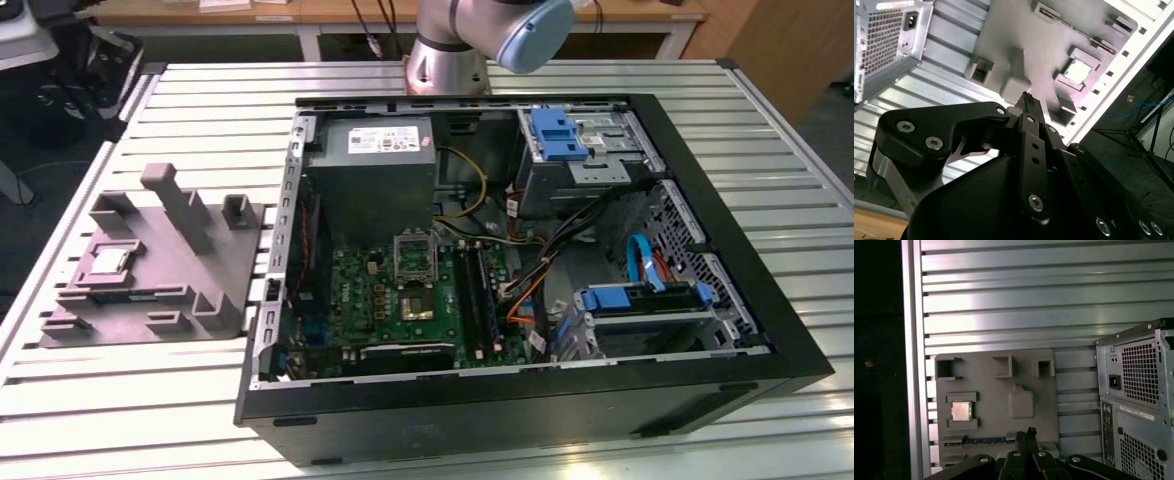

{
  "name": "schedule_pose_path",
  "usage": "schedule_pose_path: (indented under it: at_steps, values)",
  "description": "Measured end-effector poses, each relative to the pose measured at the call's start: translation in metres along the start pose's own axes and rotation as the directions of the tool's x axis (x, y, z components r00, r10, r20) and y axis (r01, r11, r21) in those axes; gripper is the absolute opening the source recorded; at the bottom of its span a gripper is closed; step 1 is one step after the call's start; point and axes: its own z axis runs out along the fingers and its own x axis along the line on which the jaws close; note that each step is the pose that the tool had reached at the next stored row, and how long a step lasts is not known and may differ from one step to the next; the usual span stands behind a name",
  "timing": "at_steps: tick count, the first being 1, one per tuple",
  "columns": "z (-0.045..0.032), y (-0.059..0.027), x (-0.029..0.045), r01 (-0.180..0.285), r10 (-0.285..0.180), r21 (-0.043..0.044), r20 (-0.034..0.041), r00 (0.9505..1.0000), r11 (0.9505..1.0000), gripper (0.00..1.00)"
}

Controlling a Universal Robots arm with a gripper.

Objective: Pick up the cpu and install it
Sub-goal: 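Reach for the cpu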

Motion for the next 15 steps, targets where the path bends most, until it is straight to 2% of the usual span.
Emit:
schedule_pose_path:
  at_steps: [8,15]
  values:
    - [0.0035,-0.0022,0.0363,0.0,0.0,0.0001,-0.0016,1.0,1.0,0.11]
    - [0.0057,-0.0042,0.0634,0.0,0.0,0.0004,-0.0064,1.0,1.0,0.11]
